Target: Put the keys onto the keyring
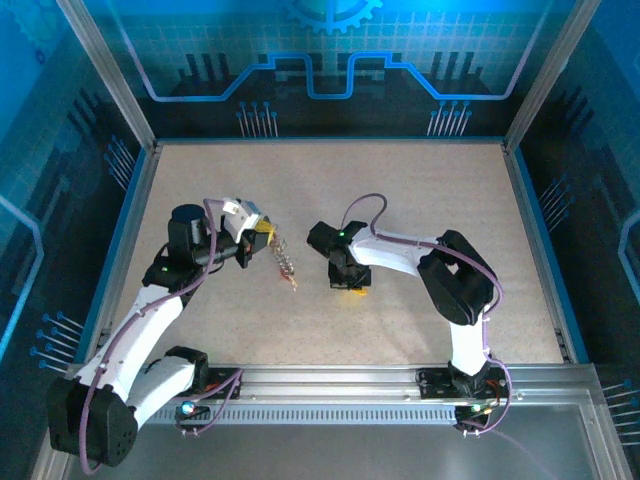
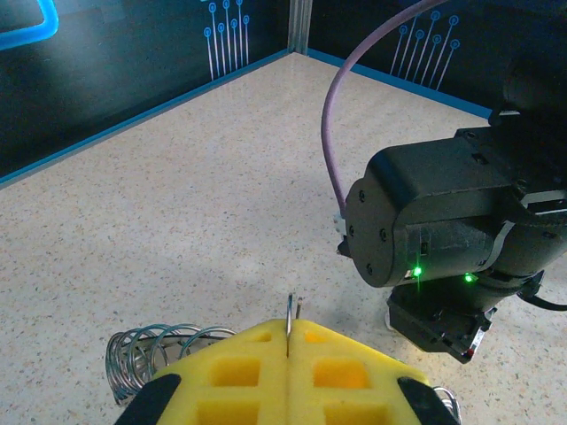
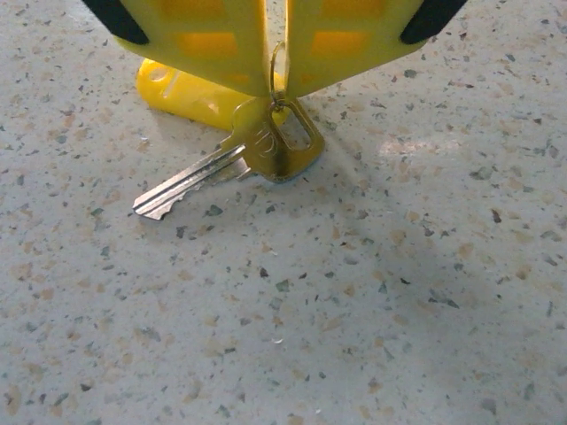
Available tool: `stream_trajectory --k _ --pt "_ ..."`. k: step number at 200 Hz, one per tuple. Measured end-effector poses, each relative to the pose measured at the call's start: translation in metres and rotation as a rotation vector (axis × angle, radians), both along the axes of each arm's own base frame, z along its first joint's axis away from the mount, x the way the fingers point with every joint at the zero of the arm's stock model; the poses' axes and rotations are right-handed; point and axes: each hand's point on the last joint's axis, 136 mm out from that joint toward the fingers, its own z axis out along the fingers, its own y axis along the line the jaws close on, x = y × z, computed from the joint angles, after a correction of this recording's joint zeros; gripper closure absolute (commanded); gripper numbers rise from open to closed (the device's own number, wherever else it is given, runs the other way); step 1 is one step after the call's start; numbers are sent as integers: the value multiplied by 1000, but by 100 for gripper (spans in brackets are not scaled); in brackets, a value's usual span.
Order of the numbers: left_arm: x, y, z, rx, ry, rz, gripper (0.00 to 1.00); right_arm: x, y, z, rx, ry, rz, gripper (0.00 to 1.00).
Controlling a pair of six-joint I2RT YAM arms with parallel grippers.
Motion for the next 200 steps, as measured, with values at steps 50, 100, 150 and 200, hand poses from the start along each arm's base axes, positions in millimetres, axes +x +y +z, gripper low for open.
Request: stream_trajectory --k 50,100,150,200 --pt "0 0 0 0 0 0 100 -3 0 -3 6 14 0 93" --pt "0 0 0 0 0 0 100 -2 1 -2 7 6 21 97" --pt "0 -1 0 1 -1 -5 100 6 18 22 89 -95 299 100" --pt "-19 -17 -3 42 -46 -141 100 -3 32 117 335 -478 725 100"
